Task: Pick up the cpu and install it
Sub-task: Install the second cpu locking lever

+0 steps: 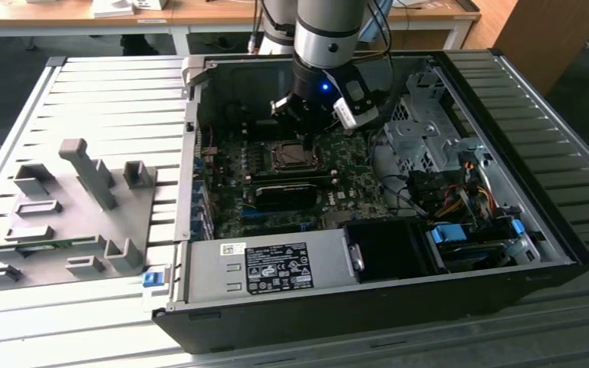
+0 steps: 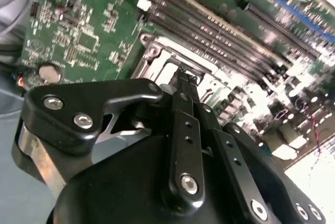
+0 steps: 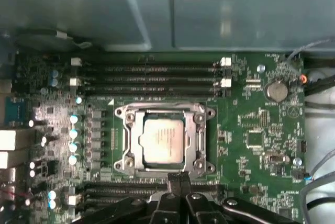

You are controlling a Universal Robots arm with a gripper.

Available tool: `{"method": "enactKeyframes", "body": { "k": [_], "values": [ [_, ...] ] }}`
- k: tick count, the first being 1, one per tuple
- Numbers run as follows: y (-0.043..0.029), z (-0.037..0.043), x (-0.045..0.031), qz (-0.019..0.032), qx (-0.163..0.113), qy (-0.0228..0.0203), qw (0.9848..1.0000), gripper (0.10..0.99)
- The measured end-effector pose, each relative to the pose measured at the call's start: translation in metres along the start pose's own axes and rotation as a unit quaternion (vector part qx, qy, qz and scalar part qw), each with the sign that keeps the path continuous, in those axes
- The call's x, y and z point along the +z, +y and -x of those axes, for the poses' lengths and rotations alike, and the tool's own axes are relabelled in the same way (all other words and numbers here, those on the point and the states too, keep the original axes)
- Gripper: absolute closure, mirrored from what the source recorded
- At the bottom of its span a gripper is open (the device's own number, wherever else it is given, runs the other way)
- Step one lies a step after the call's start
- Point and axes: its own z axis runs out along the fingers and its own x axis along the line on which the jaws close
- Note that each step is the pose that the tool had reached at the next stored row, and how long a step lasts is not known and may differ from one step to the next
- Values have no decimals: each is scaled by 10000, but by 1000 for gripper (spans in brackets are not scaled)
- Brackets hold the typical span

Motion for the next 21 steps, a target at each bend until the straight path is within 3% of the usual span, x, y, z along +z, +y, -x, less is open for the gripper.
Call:
{"method": "enactKeyframes", "body": {
  "k": [4, 7, 14, 21],
  "values": [
    [-83, -1, 5, 1, 0, 1, 10000, 980],
    [-89, -26, 10, 1, -1, 1, 10000, 980],
    [-95, -193, 25, 0, -2, 1, 10000, 980],
    [-101, -199, 114, -1, -2, 21, 10000, 980]
  ]
}}
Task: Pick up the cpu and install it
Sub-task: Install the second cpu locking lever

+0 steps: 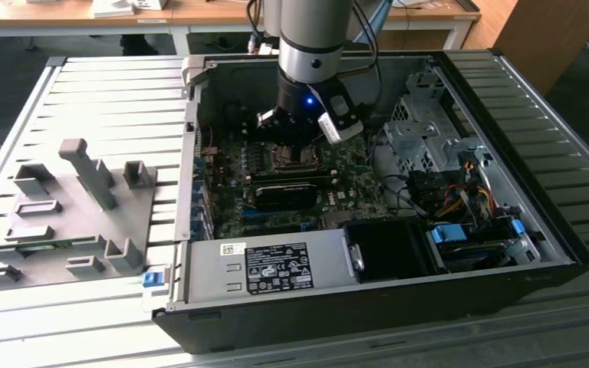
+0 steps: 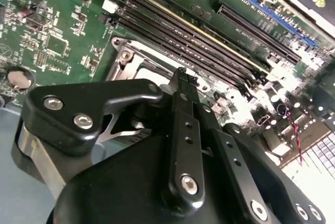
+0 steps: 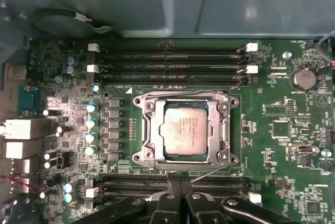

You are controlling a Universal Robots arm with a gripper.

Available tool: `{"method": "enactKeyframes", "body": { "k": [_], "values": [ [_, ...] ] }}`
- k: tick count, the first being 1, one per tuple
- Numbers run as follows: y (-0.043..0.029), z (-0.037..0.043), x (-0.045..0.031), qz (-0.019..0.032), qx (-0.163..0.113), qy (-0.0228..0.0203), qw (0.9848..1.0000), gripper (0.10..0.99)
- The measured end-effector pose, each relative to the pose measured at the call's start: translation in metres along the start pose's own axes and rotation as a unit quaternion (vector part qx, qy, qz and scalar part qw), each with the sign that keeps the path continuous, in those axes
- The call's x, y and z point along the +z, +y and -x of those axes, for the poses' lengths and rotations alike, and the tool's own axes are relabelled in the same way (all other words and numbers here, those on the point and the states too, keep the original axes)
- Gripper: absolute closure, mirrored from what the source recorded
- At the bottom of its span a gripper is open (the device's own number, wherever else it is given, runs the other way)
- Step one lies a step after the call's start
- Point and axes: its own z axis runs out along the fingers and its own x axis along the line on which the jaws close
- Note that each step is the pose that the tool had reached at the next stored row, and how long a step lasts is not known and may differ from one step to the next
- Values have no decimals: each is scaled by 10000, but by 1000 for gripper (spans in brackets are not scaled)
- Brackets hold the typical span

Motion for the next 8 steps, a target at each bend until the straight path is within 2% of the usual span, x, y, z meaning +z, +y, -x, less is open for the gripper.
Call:
{"method": "enactKeyframes", "body": {
  "k": [2, 4, 7, 8],
  "values": [
    [-12, 0, 22, 13, -1, 7, 10000, 980],
    [-27, 1, 28, 80, 0, 10, 10000, 980],
    [-57, 0, 29, 210, -3, 12, 9998, 980],
    [-68, -3, 29, 234, -4, 13, 9997, 980]
  ]
}}
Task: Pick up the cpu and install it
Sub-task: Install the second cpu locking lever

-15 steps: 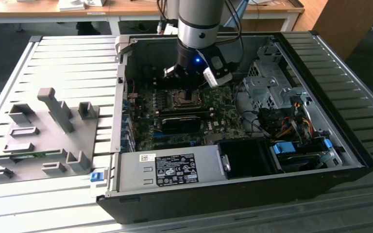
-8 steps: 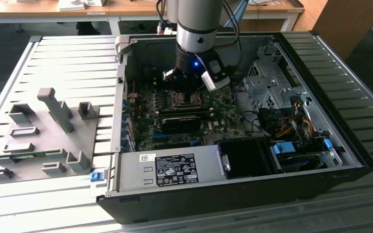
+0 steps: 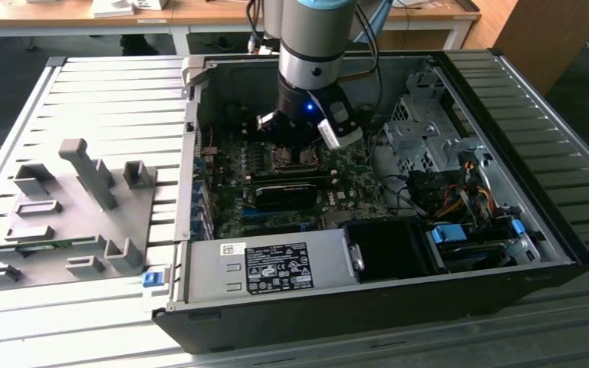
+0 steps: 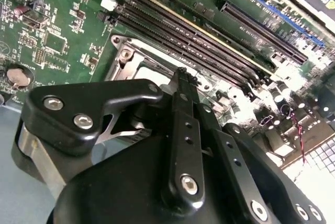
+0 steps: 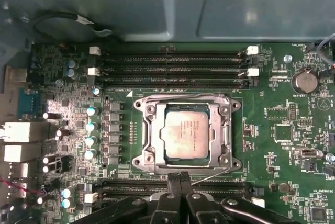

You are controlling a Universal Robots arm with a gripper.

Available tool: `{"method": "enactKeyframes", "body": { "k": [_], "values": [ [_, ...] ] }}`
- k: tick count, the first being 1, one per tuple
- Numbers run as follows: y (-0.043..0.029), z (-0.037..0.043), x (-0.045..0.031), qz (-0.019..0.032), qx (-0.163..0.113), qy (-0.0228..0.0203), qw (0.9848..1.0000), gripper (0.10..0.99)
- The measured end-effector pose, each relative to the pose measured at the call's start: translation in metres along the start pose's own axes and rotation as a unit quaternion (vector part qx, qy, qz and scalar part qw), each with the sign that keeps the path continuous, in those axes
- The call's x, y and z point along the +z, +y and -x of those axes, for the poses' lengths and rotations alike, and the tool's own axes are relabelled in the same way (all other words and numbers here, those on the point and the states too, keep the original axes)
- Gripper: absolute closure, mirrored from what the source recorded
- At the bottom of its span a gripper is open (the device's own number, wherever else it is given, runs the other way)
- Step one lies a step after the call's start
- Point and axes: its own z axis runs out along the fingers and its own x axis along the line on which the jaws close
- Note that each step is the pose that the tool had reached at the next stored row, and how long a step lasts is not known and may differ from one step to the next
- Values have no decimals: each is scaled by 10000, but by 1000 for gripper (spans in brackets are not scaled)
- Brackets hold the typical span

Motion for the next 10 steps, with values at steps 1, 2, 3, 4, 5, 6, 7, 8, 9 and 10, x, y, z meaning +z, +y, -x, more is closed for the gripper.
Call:
{"method": "enactKeyframes", "body": {
  "k": [1, 2, 3, 4, 5, 6, 7, 8, 9, 10],
  "values": [
    [-13, -7, -1, 13, 0, 0, 10000, 980],
    [-30, -15, -2, 19, -1, 0, 10000, 980],
    [-43, -26, -3, 22, 0, 0, 10000, 980],
    [-51, -36, -3, 25, -1, 1, 10000, 980],
    [-58, -47, -3, 31, -1, 0, 10000, 980],
    [-65, -56, -3, 35, -1, 1, 10000, 980],
    [-71, -64, -2, 39, -1, 1, 10000, 980],
    [-73, -74, 1, 43, -1, 1, 10000, 980],
    [-75, -84, 5, 47, -2, 0, 10000, 980],
    [-76, -94, 11, 50, -2, 1, 10000, 980]
  ]
}}
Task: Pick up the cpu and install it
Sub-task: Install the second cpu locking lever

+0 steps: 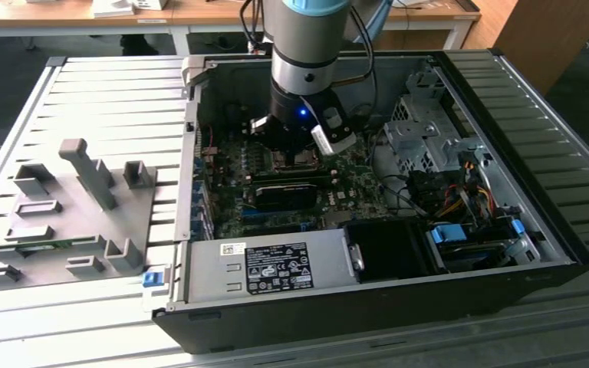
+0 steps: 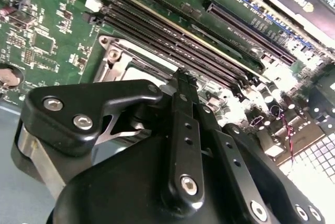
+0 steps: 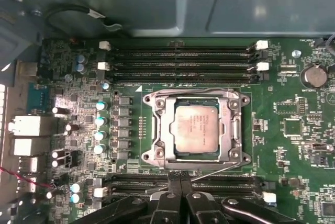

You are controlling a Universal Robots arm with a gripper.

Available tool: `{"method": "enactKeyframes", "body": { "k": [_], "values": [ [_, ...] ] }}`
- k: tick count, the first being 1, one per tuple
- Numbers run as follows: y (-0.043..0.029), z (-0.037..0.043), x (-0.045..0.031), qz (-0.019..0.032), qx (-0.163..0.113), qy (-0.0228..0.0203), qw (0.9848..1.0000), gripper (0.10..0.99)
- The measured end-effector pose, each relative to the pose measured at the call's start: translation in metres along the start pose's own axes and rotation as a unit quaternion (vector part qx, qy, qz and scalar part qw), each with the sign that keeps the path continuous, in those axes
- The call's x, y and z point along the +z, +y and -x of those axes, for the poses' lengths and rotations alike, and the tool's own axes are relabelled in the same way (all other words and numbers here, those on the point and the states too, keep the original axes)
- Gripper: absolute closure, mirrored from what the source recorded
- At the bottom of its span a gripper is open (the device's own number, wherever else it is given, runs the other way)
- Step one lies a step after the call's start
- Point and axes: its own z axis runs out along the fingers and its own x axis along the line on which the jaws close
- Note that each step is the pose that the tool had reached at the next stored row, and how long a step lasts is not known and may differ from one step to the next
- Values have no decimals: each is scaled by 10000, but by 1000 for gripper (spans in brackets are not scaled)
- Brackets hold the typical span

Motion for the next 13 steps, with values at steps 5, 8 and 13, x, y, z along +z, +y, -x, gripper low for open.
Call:
{"method": "enactKeyframes", "body": {
  "k": [5, 8, 13],
  "values": [
    [-9, -21, 63, 3, -1, 1, 10000, 980],
    [-15, -20, 116, 8, -1, 1, 10000, 980],
    [-24, -24, 162, 49, -1, 2, 10000, 980]
  ]
}}
